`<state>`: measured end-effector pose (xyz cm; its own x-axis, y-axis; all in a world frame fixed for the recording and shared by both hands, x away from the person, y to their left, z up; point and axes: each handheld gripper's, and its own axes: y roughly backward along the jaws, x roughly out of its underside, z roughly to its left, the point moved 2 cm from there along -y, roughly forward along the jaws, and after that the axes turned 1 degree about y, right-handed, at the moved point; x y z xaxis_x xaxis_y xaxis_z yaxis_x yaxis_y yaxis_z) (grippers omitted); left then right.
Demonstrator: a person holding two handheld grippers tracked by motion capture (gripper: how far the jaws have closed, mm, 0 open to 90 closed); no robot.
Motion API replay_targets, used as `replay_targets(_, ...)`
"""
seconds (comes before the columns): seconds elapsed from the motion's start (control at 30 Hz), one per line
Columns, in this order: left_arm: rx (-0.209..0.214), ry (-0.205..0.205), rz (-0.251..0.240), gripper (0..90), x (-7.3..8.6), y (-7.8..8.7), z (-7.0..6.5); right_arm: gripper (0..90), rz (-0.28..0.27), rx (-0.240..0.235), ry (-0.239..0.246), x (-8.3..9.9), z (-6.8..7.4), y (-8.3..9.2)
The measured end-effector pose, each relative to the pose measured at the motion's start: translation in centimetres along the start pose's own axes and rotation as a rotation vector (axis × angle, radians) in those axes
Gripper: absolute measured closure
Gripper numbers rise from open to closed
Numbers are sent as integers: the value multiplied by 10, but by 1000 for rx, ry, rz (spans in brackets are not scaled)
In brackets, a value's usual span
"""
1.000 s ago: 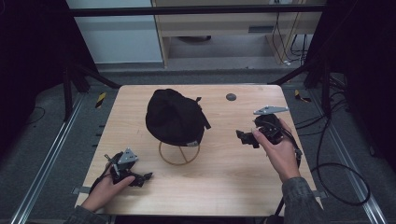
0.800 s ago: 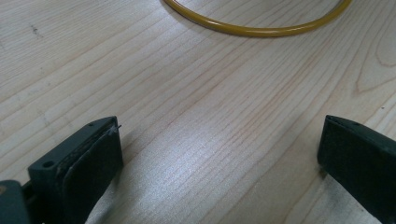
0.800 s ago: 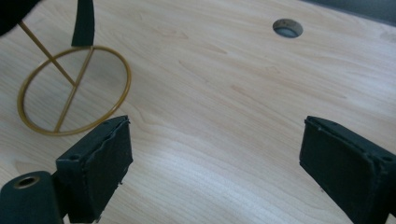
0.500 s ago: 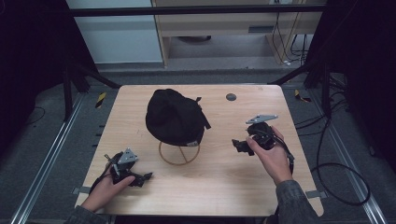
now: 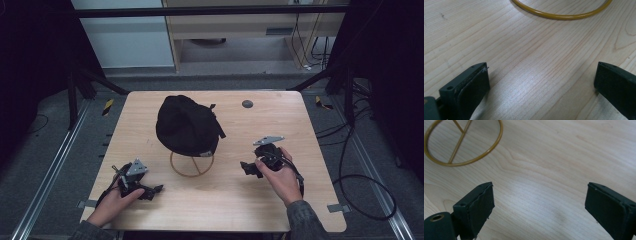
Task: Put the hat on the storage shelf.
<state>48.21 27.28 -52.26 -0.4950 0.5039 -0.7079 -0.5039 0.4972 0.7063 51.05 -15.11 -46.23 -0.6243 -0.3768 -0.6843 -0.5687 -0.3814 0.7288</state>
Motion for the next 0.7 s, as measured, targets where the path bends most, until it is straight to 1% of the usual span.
replay_targets(0.03,0,0,0,0,0,0,0,88,0,0,0,0,0,0)
replay_targets(0.07,0,0,0,0,0,0,0,88,11,-5,-1,4,2,-5)
replay_targets(0.1,0,-1,0,0,0,0,0,88,11,-5,-1,4,2,-5)
replay_targets(0.13,0,0,0,0,0,0,0,89,17,-6,1,8,4,-9)
replay_targets(0.2,0,0,0,0,0,0,0,89,20,-9,-3,9,5,-10)
replay_targets(0.23,0,0,0,0,0,0,0,92,30,-6,3,12,6,-14)
replay_targets(0.3,-1,0,0,0,0,0,0,93,30,-5,7,13,6,-16)
replay_targets(0.33,0,0,0,0,0,0,0,92,38,-11,6,17,9,-21)
replay_targets(0.4,0,0,0,0,0,0,0,92,42,-8,8,19,10,-22)
replay_targets(0.5,-1,0,0,0,0,0,0,93,40,-5,2,24,10,-29)
replay_targets(0.7,-1,0,1,0,0,0,0,94,33,-3,-8,27,9,-32)
